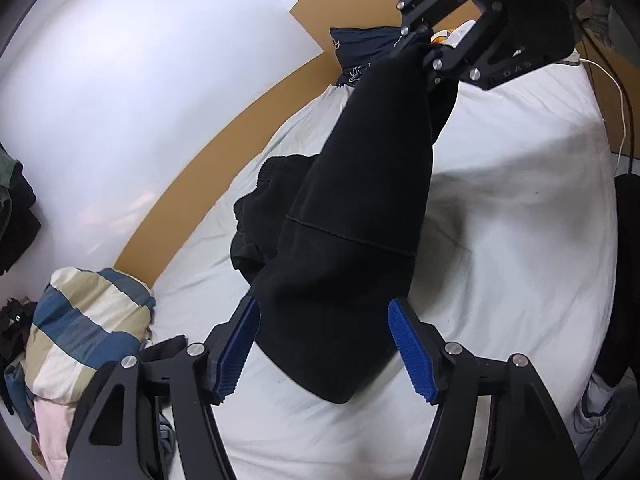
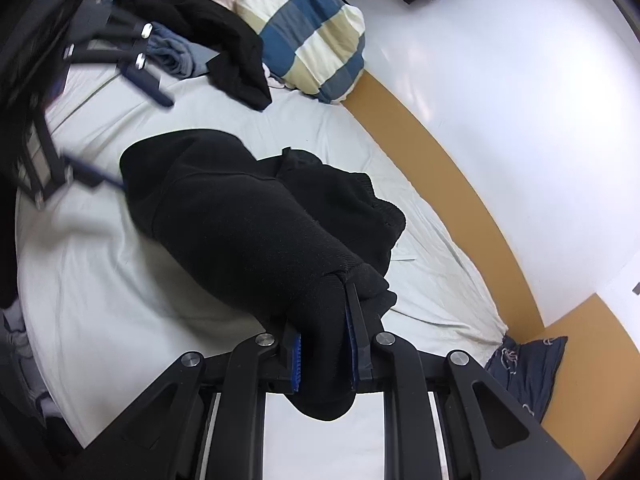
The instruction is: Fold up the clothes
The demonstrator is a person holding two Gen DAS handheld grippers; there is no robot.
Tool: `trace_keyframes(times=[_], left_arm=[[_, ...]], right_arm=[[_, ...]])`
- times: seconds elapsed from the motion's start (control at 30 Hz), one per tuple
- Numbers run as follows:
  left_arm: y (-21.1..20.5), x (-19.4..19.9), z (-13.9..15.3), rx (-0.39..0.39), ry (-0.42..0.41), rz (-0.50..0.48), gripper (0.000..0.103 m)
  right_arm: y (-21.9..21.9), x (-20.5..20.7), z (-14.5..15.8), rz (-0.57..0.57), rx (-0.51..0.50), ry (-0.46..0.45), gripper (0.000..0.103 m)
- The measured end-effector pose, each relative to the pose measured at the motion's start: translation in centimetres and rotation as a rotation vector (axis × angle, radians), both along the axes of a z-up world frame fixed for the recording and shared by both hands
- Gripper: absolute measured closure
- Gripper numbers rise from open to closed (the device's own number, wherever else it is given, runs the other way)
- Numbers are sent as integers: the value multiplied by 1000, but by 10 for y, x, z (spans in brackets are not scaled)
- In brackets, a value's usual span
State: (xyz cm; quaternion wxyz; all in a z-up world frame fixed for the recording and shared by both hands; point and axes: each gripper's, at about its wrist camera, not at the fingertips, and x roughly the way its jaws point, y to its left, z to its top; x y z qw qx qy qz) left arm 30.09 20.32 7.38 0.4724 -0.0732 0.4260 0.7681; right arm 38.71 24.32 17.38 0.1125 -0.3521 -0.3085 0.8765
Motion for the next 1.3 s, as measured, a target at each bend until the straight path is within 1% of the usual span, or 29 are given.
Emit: trace_keyframes(times=[0.1,0.13,0.2,0.23,0.27,0.33,0.37,0.4,0.43,0.47,0.53,0.57,0.63,0.67,0.7,0.73,0.77,0.8,0.83,0.87,0.93,0.97,1.0,1.07,1.13,1.17,1.2,1.3], left_arm=[[25,-19,-12,12,-46,70,30],[31,-23,-14,20,-63,83,23],[40,-29,-17,15,-74,90,21],[43,-31,-19,6,-78,89,22],[46,-33,-19,-5,-83,83,28],[40,-24,-16,-28,-89,45,35],[33,-17,-13,-25,-96,14,38],[24,-12,-9,-20,-122,-30,38],[16,-7,-5,-12,-158,-79,36],[10,-4,-2,-7,-188,-114,31],[15,-6,-3,-3,-214,-106,22],[18,-8,-4,-4,-228,-96,20],[35,-18,-15,-18,-256,-41,20],[43,-22,-20,-28,-255,-14,20],[50,-23,-28,-43,-199,17,20],[57,-21,-37,-63,-113,57,21],[62,-20,-44,-80,-37,90,35],[63,-20,-45,-91,-7,102,44],[60,-22,-42,-87,-28,95,53],[55,-23,-35,-74,-59,83,67],[42,-23,-21,-60,-94,57,76],[35,-20,-14,-58,-88,40,79],[26,-16,-6,-44,-85,26,80],[2,-2,13,-3,-107,-17,80],[-19,14,28,13,-139,-87,80],[-29,21,35,22,-154,-122,80],[-36,27,41,25,-171,-150,80],[-28,26,45,-1,-233,-164,80]], right_arm=[[12,-13,3,-28,-58,12,87],[14,-14,3,-40,-77,14,87],[19,-14,1,-58,-98,15,87],[21,-14,-1,-66,-106,15,87],[25,-13,-2,-77,-122,20,87],[35,-11,-5,-101,-154,29,87],[38,-9,-5,-104,-163,32,87],[40,-7,-5,-107,-171,35,87],[42,-6,-5,-108,-178,38,87],[43,-6,-4,-110,-189,45,87],[45,-8,-3,-115,-214,62,87],[45,-8,-2,-119,-224,73,87],[45,-6,-1,-122,-250,91,87],[46,-6,-1,-123,-264,96,87],[47,-5,-2,-125,-277,99,87],[49,-6,-2,-129,-282,100,87],[49,-5,-3,-130,-288,100,87],[49,-4,-4,-131,-293,99,87],[49,-3,-4,-134,-290,98,87],[48,0,-5,-131,-294,97,87],[45,9,-5,-119,-298,99,87],[41,15,-4,-110,-295,103,87],[32,29,-1,-87,-282,118,87],[12,59,5,-37,-255,152,87],[1,88,14,-1,-280,158,87],[-1,96,16,8,-298,142,87],[0,99,16,8,-301,123,86],[11,90,12,-35,-300,110,86]])
